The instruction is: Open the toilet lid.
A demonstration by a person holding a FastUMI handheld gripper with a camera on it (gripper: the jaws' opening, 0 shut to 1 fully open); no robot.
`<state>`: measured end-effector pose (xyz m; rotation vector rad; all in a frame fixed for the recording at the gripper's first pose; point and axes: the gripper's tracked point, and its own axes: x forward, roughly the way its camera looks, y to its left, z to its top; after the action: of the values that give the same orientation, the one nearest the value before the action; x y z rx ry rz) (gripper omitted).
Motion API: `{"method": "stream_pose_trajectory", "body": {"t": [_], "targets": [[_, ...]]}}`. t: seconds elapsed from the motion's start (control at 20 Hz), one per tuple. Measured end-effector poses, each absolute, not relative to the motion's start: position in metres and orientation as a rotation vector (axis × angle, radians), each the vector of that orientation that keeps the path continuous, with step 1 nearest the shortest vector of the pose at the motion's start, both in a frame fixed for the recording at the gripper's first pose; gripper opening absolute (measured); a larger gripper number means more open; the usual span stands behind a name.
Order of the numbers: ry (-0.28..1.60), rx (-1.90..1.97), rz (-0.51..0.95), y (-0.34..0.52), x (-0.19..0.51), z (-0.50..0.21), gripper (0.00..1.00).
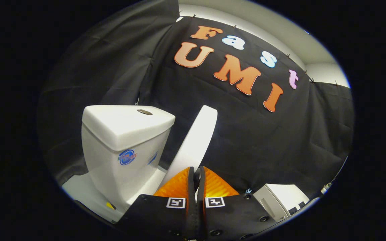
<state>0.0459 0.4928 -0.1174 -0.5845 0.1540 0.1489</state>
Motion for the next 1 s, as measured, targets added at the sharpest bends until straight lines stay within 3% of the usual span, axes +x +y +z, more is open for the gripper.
{"method": "stream_pose_trajectory", "body": {"t": [0.75,0.85,0.9,1.0], "targets": [[0.16,-0.582,0.331,0.562,0.037,-0.132,0.08],[0.191,-0.559,0.36,0.564,0.034,-0.138,0.15],[0.188,-0.541,0.37,0.564,0.033,-0.135,0.28],[0.187,-0.514,0.421,0.574,0.027,-0.133,0.42]]}}
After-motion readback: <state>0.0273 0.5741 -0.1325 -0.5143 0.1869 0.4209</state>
